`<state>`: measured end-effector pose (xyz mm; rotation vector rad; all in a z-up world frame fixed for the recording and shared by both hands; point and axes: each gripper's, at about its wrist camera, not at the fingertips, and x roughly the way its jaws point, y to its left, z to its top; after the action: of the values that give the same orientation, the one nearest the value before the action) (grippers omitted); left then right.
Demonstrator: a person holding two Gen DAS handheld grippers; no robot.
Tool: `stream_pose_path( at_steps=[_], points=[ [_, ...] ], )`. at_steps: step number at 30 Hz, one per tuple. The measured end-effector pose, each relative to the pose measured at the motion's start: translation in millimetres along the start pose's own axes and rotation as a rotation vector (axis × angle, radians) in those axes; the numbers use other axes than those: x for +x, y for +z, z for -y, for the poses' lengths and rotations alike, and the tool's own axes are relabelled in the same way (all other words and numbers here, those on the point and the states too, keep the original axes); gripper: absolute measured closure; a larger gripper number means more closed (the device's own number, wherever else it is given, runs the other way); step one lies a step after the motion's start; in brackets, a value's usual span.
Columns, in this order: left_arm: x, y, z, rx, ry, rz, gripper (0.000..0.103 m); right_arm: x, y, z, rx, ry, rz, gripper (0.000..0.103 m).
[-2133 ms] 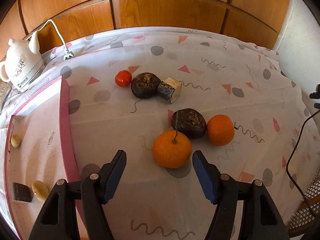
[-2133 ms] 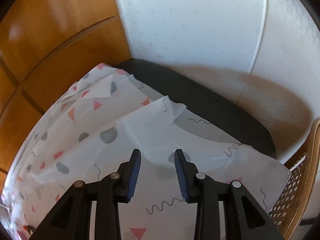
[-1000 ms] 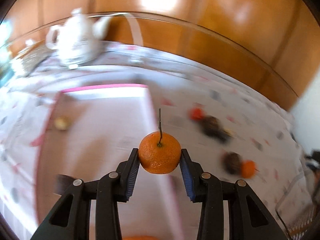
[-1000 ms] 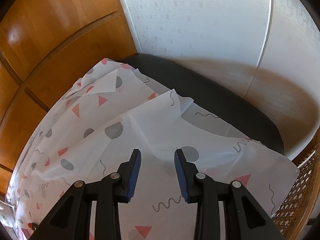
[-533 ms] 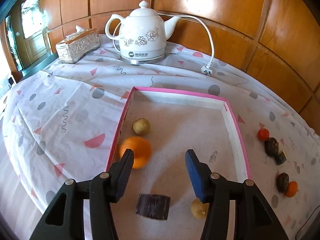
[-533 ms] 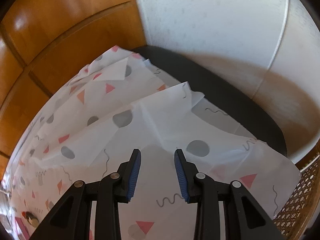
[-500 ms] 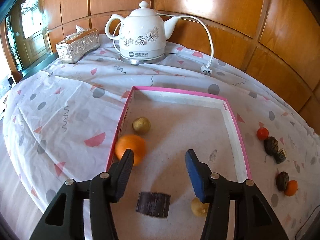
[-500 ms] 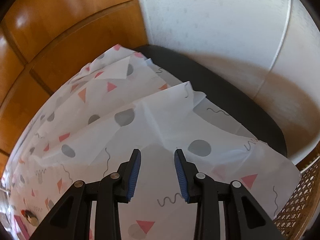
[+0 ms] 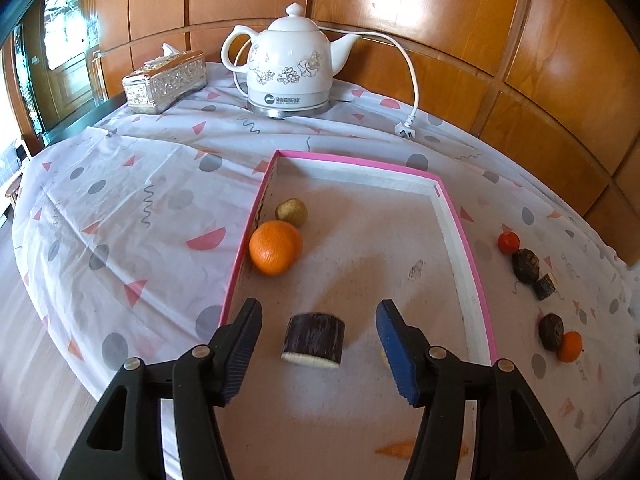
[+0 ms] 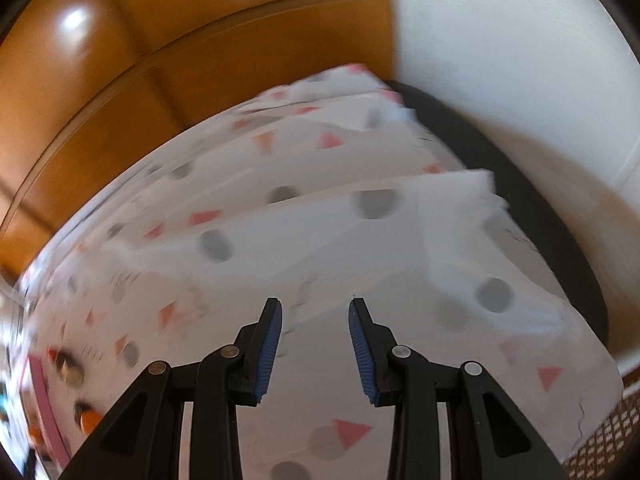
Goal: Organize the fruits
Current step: 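Carry the mandarin into the tray and open the left gripper, then move the right tool toward the dark round fruit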
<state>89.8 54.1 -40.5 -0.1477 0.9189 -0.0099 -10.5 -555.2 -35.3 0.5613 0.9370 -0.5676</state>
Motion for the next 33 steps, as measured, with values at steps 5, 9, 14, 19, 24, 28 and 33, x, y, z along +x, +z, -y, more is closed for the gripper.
stream_pose_path(
  at_steps=[5,9,14,19,24,28,33],
  points=[
    [-7.4,-7.2,-5.0,-0.006,-0.002,0.000,0.043,-2.3,-7.0,-31.6,-0.136,0.085,-0.001,0.068],
    [-12.9,-11.6,-7.0,0.001,-0.003,0.006,0.043,-3.4,-16.2,-58.7,-0.243,0.164,-0.019,0.068],
    [-18.6,-16.6,-8.8,0.008,-0.004,0.007,0.043,-4.5,-32.3,-95.1,-0.388,0.249,-0.048,0.068],
    [-23.6,-21.8,-11.1,0.011,-0.008,0.006,0.043,-3.0,-52.1,-125.6,-0.512,0.297,-0.086,0.068],
    [-27.2,-27.0,-13.4,0.014,-0.012,0.000,0.043,-3.4,-67.4,-148.3,-0.587,0.334,-0.121,0.068],
    [-30.8,-30.5,-16.7,0.005,-0.014,0.001,0.043,-2.0,-75.7,-166.4,-0.623,0.359,-0.144,0.068],
    [-36.3,-32.0,-22.4,-0.013,-0.016,0.007,0.043,-1.1,-90.6,-200.0,-0.682,0.395,-0.161,0.068]
  ],
)
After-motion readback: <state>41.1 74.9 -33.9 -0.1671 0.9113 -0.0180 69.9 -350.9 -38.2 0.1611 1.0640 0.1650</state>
